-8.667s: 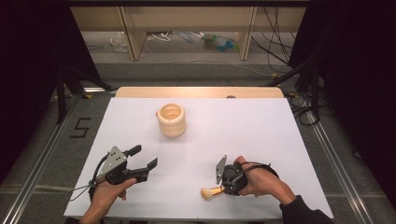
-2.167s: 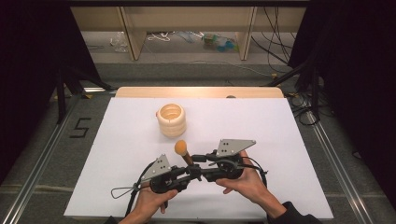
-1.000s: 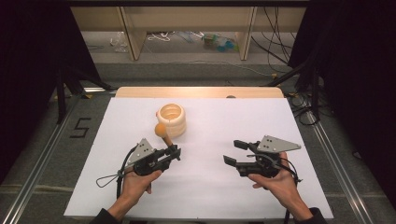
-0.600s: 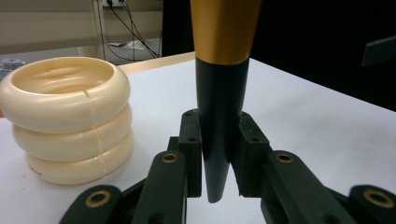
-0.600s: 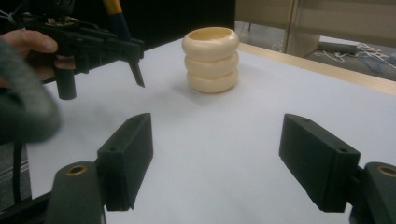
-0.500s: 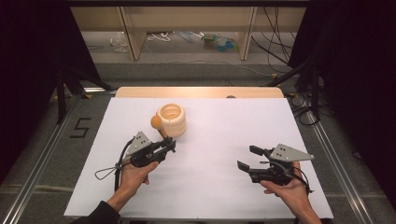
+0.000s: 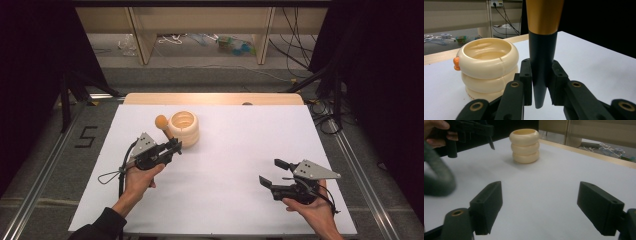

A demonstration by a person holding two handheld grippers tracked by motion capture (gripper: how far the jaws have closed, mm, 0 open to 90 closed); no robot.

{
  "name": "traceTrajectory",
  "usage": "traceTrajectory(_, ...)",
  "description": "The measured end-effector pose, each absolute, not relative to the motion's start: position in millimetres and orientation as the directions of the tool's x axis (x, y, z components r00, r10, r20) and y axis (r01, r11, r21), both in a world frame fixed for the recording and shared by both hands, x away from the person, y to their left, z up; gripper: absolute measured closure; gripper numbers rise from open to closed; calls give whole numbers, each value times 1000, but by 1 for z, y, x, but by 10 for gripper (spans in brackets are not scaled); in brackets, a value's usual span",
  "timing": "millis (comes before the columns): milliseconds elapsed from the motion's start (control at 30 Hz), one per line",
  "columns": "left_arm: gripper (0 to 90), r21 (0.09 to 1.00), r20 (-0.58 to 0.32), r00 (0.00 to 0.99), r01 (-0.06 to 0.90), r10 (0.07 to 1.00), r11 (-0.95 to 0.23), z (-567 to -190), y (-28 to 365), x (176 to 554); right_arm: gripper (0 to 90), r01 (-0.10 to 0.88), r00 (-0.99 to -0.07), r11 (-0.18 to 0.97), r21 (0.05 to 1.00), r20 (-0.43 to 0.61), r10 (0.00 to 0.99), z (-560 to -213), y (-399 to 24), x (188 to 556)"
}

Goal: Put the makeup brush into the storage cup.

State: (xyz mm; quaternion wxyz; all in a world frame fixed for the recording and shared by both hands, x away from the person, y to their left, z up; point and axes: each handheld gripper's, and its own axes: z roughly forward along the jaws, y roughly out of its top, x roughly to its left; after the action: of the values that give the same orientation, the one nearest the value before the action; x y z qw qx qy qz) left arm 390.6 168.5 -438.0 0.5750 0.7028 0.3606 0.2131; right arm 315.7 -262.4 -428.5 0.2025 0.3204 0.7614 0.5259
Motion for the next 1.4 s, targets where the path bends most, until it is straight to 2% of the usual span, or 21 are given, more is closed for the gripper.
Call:
traceTrajectory(333,758,961,-107,638,262,762,-84,-434,174,401,194,280,-714,225,933,46,698,-434,-262,313)
traceTrajectory(367,758,961,-105,639,261,762,-87,-433,175,402,193,265,-708,241,934,19,706,-434,-264,313)
traceTrajectory(500,758,961,-103,639,262,762,-89,-430,176,405,193,271,-703,240,932,21,711,-434,-266,312)
traceTrajectory(567,758,962,-101,637,258,765,-88,-427,177,407,194,307,-702,257,916,36,712,-433,-268,309)
traceTrajectory(667,758,963,-101,638,256,764,-87,-422,178,410,196,262,-704,231,937,22,709,-435,-268,311)
traceTrajectory(733,758,963,-107,639,256,761,-80,-420,178,412,197,290,-703,221,931,50,709,-435,-268,310)
traceTrajectory(867,758,962,-100,638,257,763,-89,-415,178,417,198,286,-695,254,924,17,719,-434,-271,309)
traceTrajectory(900,758,963,-99,639,255,763,-89,-414,178,418,198,308,-698,250,918,39,715,-433,-271,307)
traceTrajectory(1000,758,962,-91,633,254,769,-95,-409,180,422,198,279,-698,240,930,25,715,-435,-271,309)
traceTrajectory(1400,758,963,-62,617,245,784,-116,-388,178,440,199,281,-702,247,927,23,711,-435,-270,309)
